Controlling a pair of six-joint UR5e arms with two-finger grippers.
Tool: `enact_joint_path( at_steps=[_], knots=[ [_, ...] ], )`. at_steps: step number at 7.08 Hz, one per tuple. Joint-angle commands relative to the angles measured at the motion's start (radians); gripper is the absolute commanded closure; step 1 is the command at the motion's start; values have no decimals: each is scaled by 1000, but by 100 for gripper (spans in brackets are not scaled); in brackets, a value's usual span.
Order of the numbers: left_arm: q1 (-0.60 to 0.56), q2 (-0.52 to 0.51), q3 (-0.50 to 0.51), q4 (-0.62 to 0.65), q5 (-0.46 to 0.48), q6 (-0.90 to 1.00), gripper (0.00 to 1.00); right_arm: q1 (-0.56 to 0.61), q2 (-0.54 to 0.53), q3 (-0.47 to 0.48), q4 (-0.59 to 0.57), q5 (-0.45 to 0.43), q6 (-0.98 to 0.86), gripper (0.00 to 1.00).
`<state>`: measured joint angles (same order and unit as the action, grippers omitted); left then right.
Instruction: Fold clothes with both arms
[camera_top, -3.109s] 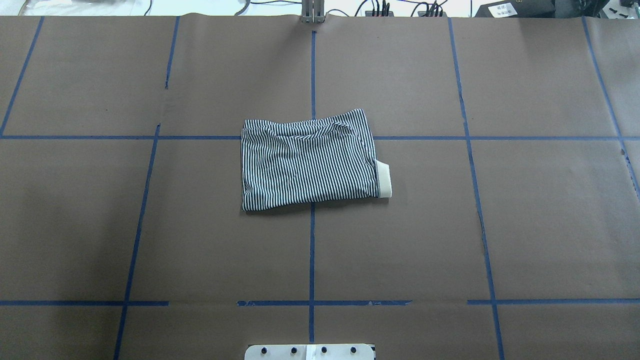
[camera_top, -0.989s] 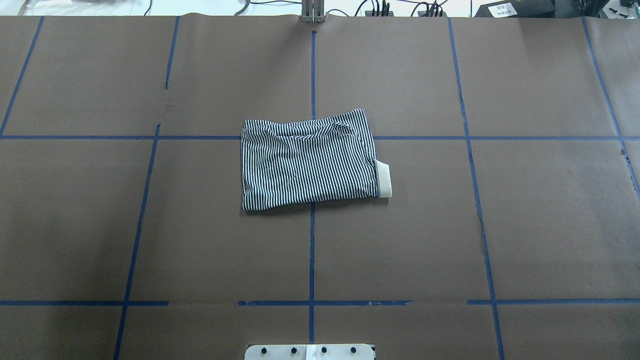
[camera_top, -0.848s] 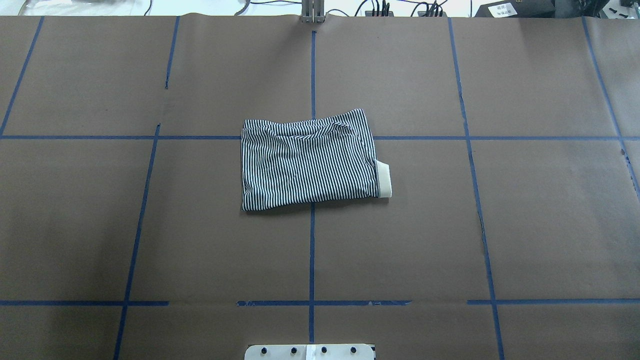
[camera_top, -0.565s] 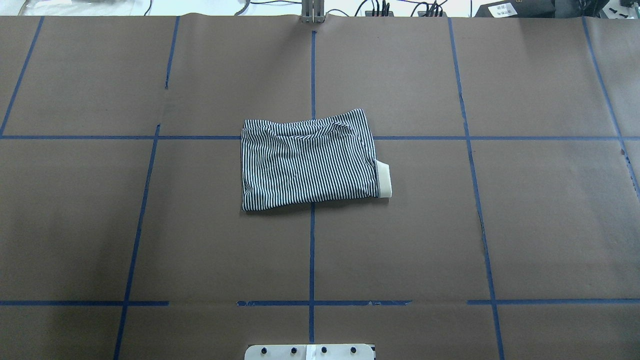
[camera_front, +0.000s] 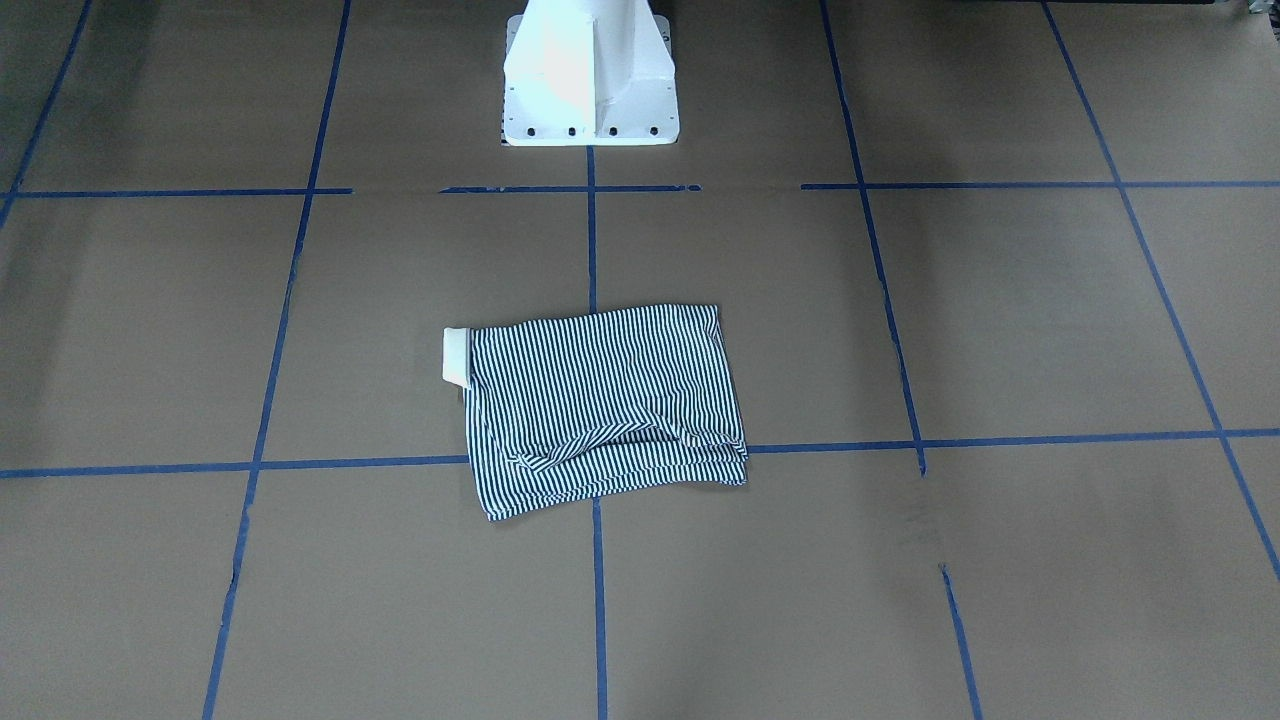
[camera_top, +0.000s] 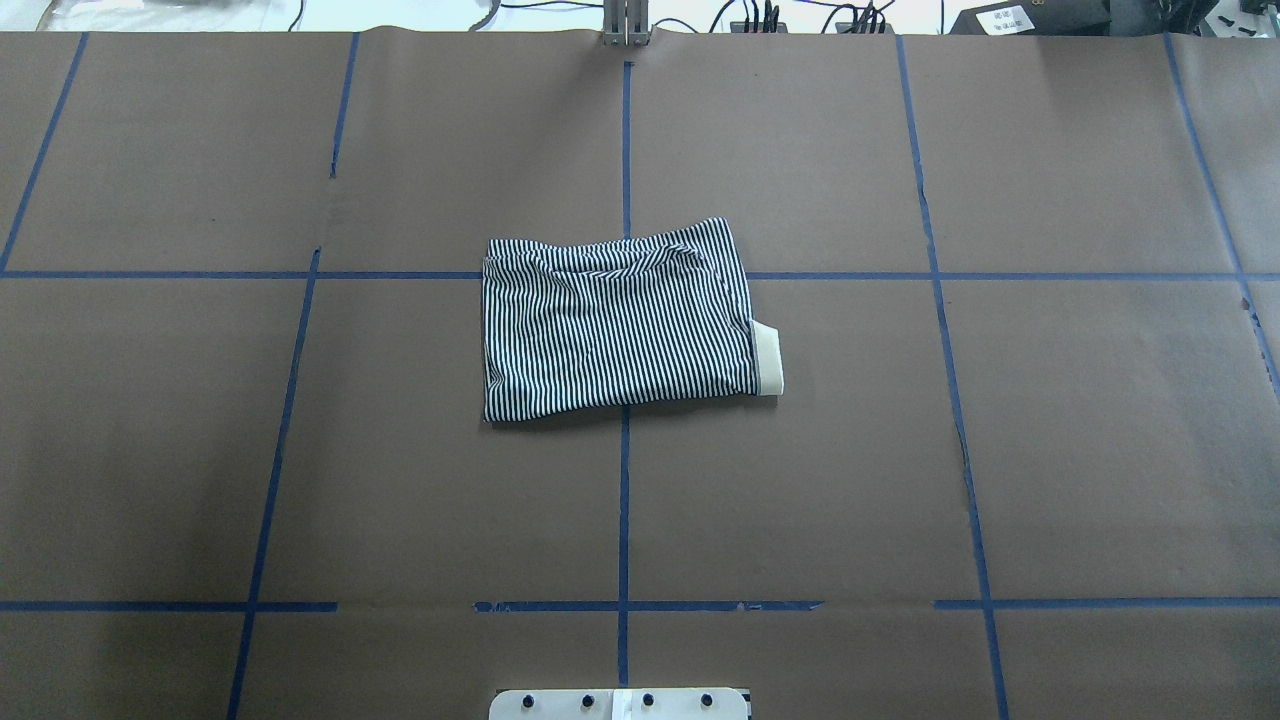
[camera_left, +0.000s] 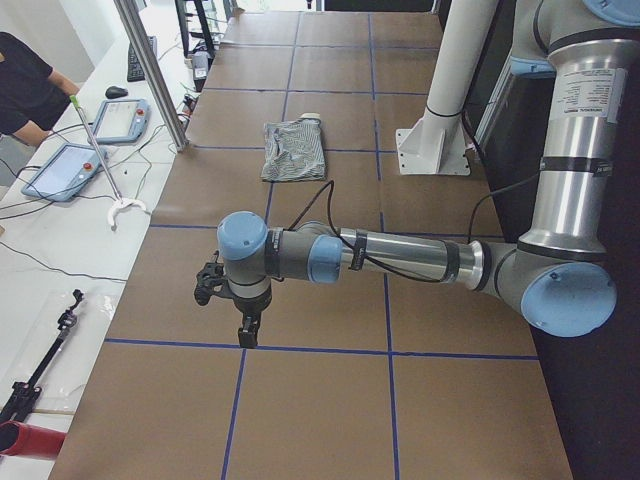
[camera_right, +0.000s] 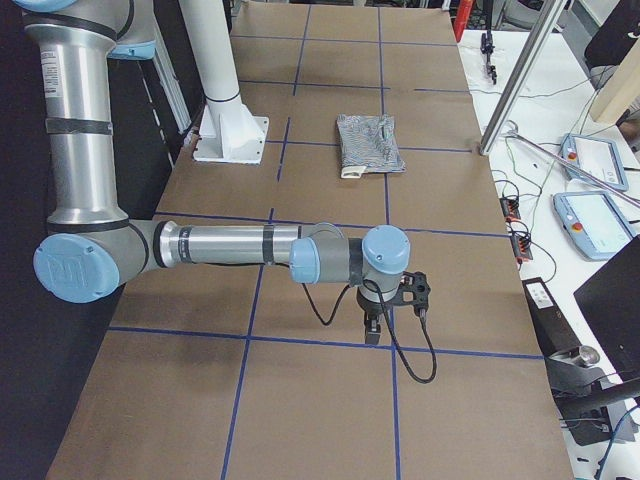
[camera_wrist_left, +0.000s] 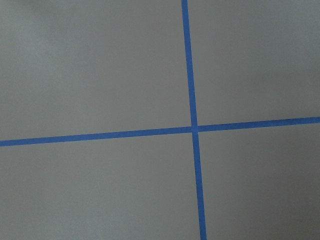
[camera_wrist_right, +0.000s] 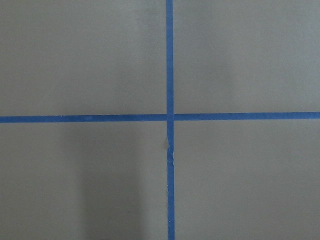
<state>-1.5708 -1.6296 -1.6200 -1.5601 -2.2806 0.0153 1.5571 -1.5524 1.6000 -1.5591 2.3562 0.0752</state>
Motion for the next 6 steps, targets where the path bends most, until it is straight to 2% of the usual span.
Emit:
enact_joint_path(
  at_steps=[1, 6],
  knots=[
    [0, -1, -1, 0, 0, 0, 0, 0, 0, 2, 1, 2, 0, 0],
    [0, -1, -11, 0, 0, 0, 0, 1, 2, 3, 2, 2, 0, 0]
  ],
)
